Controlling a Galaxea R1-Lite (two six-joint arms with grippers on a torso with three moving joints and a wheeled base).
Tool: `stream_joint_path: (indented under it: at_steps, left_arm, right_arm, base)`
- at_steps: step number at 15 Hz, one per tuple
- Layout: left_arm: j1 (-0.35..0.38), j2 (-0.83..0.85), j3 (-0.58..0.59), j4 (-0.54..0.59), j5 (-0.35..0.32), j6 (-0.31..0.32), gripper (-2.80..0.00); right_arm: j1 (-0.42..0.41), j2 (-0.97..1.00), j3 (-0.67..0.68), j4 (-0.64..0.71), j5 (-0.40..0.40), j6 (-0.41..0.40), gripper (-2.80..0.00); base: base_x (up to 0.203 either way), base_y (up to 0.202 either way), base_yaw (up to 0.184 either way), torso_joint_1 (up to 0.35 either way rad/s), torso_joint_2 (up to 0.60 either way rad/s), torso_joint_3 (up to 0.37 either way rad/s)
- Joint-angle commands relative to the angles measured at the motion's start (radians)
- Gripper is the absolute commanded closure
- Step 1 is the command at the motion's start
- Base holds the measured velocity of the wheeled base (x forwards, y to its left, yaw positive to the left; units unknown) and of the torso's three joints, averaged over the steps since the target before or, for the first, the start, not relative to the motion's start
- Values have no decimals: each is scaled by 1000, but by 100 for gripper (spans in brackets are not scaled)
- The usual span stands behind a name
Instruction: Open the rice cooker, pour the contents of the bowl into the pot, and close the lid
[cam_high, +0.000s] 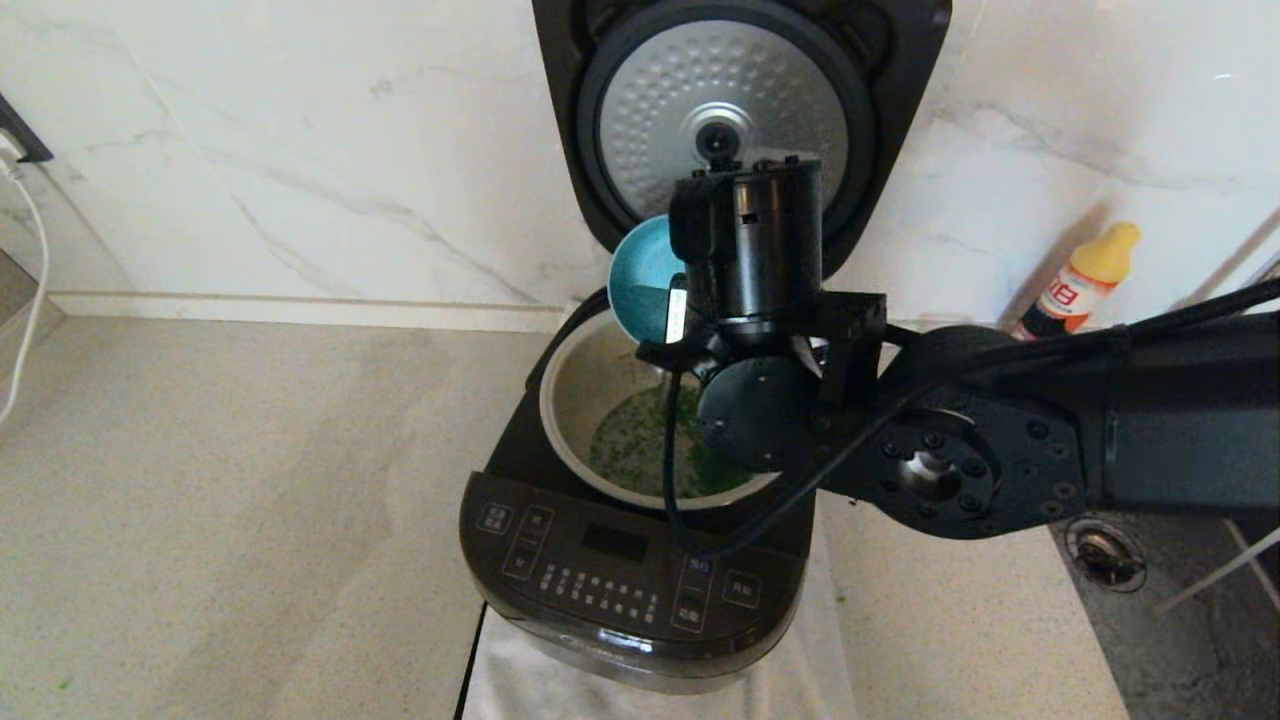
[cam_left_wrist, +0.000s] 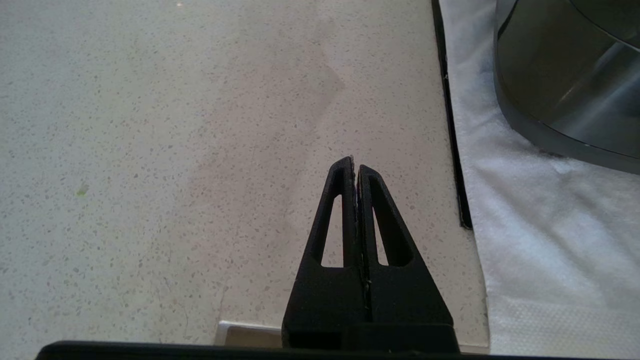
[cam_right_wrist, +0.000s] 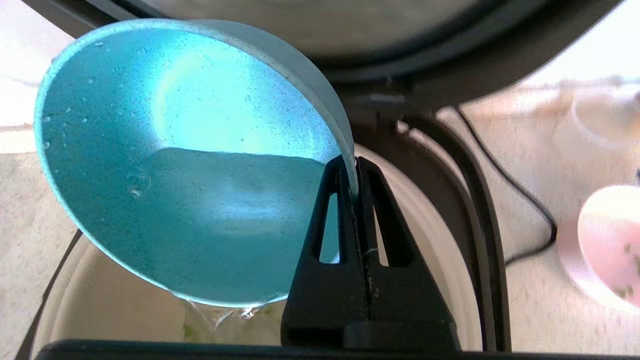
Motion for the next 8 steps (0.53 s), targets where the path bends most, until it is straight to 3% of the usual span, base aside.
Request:
stream_joint_path:
  at_steps: [1,5,8]
  left_arm:
    - [0,1,0,0,0,0,0]
    - [0,1,0,0,0,0,0]
    - [0,1,0,0,0,0,0]
  right_arm:
    - [-3,3,69,-215,-5,-116,0]
    - [-9,36,138,-565,-3,-349,0]
    - [-14,50,180,-708,0,-430,0]
  base:
    - [0,0,0,0,0,0]
    - [0,0,0,0,0,0]
    - [0,0,0,0,0,0]
